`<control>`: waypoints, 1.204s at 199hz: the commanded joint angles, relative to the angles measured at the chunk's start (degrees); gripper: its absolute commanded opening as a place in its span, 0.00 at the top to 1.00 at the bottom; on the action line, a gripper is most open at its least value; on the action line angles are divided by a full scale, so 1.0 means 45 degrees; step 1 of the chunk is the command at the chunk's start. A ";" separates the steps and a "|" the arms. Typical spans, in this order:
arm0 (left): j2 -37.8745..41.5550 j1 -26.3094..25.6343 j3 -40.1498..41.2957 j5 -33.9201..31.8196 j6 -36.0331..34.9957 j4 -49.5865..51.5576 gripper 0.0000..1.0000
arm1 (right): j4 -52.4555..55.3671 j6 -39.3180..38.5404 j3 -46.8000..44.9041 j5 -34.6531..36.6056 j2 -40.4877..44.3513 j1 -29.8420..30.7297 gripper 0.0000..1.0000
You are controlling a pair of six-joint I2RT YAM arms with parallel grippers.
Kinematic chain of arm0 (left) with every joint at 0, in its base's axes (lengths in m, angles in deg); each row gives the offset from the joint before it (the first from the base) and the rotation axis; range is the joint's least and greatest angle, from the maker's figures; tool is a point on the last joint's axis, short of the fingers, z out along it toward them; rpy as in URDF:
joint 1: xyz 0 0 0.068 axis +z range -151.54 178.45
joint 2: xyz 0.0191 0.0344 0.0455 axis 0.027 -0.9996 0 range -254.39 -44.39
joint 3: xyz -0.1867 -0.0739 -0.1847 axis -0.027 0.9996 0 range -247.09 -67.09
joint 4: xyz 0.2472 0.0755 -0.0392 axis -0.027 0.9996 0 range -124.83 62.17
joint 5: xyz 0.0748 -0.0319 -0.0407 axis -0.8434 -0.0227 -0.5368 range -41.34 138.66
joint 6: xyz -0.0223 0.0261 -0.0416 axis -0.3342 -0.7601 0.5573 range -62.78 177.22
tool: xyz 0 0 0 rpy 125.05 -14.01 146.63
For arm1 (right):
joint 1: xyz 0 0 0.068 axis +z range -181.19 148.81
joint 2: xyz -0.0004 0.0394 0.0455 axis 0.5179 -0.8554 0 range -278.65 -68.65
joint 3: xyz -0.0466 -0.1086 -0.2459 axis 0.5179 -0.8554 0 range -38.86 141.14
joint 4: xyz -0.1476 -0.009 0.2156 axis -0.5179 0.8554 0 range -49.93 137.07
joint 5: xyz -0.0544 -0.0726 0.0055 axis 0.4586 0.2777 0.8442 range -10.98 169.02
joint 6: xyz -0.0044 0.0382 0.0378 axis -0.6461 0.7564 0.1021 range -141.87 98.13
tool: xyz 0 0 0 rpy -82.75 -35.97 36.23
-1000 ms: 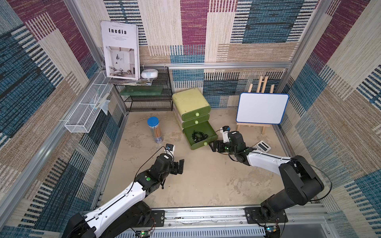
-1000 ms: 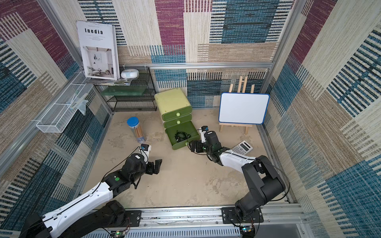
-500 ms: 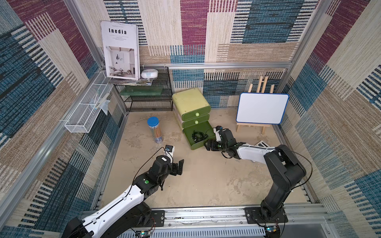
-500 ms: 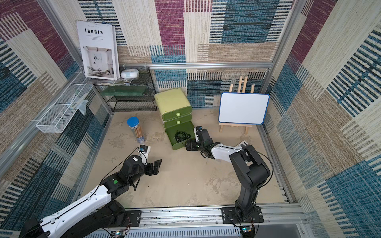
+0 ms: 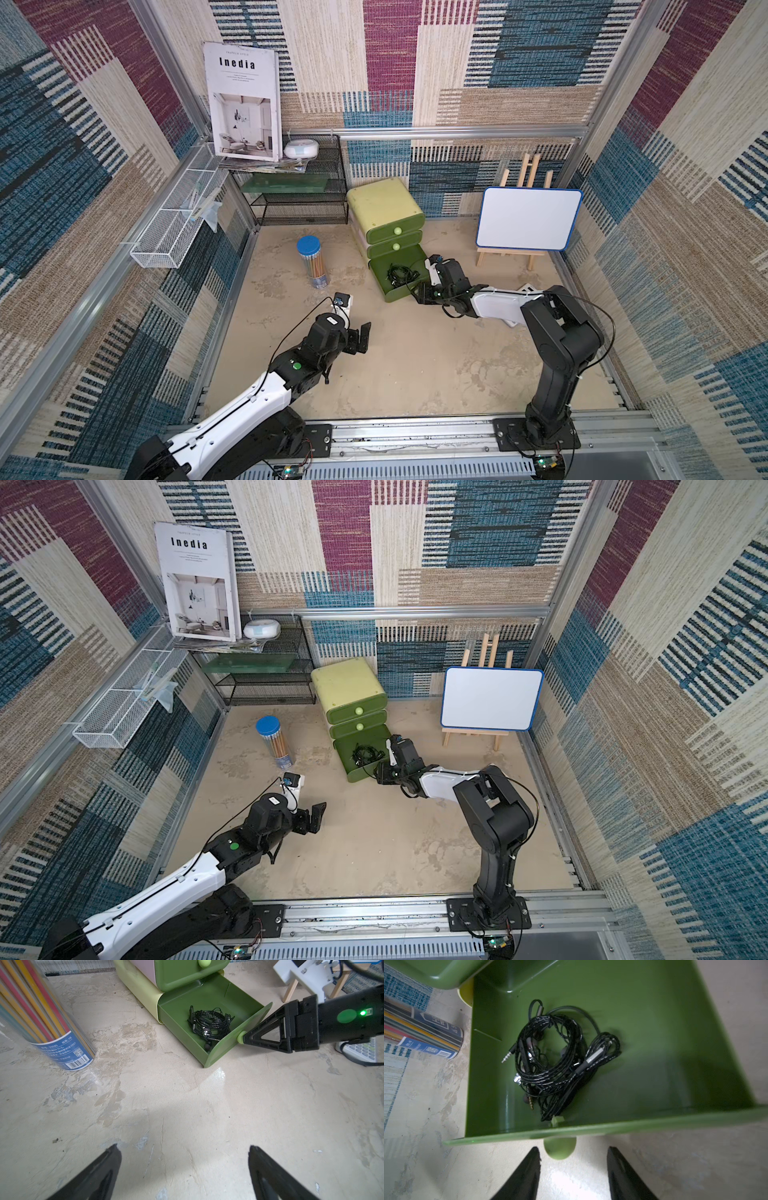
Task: Place the wired earphones into the drawer by color
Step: Close the drawer in the storage box.
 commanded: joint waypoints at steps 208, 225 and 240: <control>-0.0211 0.0015 -0.0066 -0.0076 -0.0151 -0.0295 0.01 | -0.1240 -0.0371 0.0665 -0.0335 -0.0730 0.0006 0.66; -0.0211 0.0019 -0.0070 -0.0074 -0.0149 -0.0304 0.01 | -0.1219 -0.0388 0.0820 -0.0277 -0.0793 0.0006 0.66; -0.0211 0.0012 -0.0069 -0.0078 -0.0151 -0.0310 0.01 | -0.1236 -0.0394 0.0950 -0.0222 -0.0873 0.0018 0.66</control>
